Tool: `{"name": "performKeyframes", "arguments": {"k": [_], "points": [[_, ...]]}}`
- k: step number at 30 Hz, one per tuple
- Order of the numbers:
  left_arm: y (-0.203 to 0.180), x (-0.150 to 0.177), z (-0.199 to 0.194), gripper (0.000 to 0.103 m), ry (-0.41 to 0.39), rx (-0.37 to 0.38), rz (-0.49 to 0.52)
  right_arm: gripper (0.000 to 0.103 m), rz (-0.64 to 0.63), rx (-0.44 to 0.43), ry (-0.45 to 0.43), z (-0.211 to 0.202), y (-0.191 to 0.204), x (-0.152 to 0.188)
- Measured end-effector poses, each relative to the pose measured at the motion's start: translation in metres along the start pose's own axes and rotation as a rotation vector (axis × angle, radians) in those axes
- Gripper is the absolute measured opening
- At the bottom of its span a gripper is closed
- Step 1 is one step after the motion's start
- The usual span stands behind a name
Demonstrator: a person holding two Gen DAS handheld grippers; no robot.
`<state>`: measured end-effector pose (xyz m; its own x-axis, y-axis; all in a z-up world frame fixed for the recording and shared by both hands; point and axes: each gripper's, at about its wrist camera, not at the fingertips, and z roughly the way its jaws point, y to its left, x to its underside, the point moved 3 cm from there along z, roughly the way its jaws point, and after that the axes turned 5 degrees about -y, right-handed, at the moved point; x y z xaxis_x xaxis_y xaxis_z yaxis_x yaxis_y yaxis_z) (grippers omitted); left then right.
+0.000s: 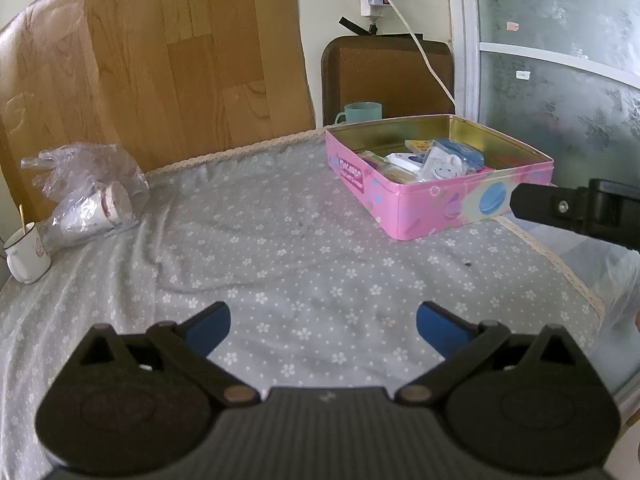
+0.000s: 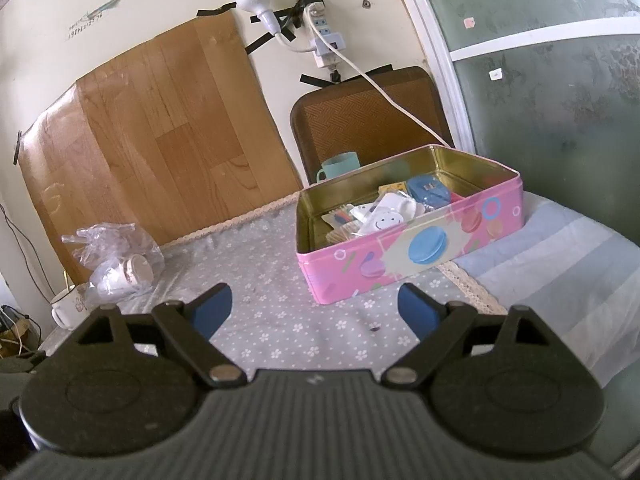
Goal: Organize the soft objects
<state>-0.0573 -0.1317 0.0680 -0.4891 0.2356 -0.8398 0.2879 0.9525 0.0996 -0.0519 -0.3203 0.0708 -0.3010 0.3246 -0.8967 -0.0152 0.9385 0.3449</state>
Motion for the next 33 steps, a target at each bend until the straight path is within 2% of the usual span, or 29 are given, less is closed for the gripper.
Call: {"name": "performKeyframes", "arguments": {"k": [33], "points": [[-0.0066,0.0027,0.003,0.103,0.045,0.05,-0.011,0.092,-0.006,-0.015,0.009,0.0032,-0.0042,-0.0012]]}}
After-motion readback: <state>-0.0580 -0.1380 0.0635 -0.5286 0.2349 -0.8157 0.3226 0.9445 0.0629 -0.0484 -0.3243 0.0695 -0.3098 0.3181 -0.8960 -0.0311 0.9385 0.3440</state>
